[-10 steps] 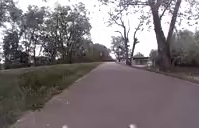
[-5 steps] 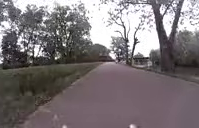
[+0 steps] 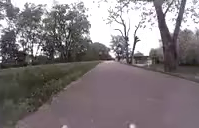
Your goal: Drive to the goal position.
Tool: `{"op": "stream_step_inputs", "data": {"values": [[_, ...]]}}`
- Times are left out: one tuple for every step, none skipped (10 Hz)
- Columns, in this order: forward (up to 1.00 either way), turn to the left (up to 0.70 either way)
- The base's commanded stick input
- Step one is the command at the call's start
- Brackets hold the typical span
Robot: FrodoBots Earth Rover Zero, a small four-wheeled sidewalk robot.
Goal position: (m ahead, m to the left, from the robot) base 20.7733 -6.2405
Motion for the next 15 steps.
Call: {"op": "stream_step_inputs", "data": {"values": [[1.0, 0.0], [1.0, 0.0], [1.0, 0.0], [1.0, 0.0], [1.0, 0.0], [1.0, 0.0], [1.0, 0.0], [1.0, 0.0], [1.0, 0.0], [1.0, 0.12], [1.0, 0.37], [1.0, 0.4], [1.0, 0.4], [1.0, 0.4], [1.0, 0.4]]}}
